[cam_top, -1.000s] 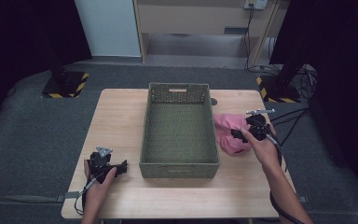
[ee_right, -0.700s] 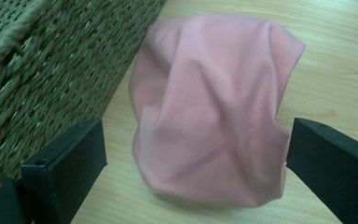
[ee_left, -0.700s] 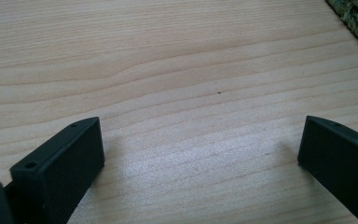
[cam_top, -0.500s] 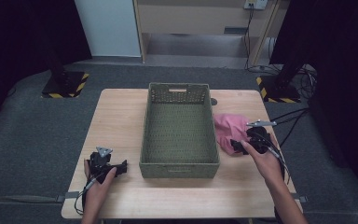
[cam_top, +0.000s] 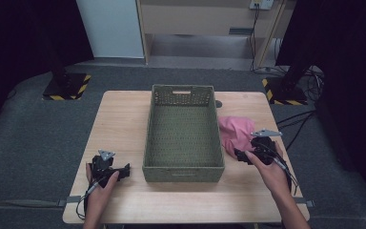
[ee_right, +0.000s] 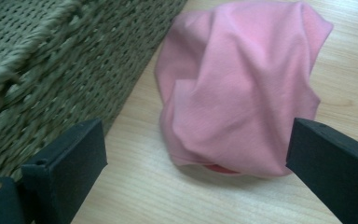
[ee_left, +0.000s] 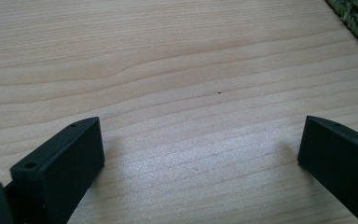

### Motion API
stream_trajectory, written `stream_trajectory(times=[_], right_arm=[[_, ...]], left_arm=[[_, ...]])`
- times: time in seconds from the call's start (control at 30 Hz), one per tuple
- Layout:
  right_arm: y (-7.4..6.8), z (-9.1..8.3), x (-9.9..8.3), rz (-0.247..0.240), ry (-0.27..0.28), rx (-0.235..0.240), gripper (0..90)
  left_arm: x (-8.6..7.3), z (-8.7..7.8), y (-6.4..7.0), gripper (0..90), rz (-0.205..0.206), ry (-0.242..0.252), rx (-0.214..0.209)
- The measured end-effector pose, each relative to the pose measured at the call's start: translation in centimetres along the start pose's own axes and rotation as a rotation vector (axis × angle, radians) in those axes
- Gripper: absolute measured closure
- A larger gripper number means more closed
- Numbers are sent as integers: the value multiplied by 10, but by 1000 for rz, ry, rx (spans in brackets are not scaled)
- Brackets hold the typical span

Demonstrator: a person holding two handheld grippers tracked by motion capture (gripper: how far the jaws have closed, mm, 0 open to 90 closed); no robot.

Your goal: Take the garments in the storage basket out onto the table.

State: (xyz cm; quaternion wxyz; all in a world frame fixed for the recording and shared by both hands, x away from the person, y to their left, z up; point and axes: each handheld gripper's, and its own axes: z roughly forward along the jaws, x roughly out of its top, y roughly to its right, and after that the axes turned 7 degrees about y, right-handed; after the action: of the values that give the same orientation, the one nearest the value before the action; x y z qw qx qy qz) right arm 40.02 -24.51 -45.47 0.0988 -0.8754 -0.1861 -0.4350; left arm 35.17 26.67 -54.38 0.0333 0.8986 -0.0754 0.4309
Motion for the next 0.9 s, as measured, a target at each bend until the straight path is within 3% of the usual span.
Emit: stream_trajectory(times=[0.9], right_arm=[[-7, -8, -36, -2, -10, 48, 43]], left_arm=[[0, 0, 0, 0, 0, 0, 0]])
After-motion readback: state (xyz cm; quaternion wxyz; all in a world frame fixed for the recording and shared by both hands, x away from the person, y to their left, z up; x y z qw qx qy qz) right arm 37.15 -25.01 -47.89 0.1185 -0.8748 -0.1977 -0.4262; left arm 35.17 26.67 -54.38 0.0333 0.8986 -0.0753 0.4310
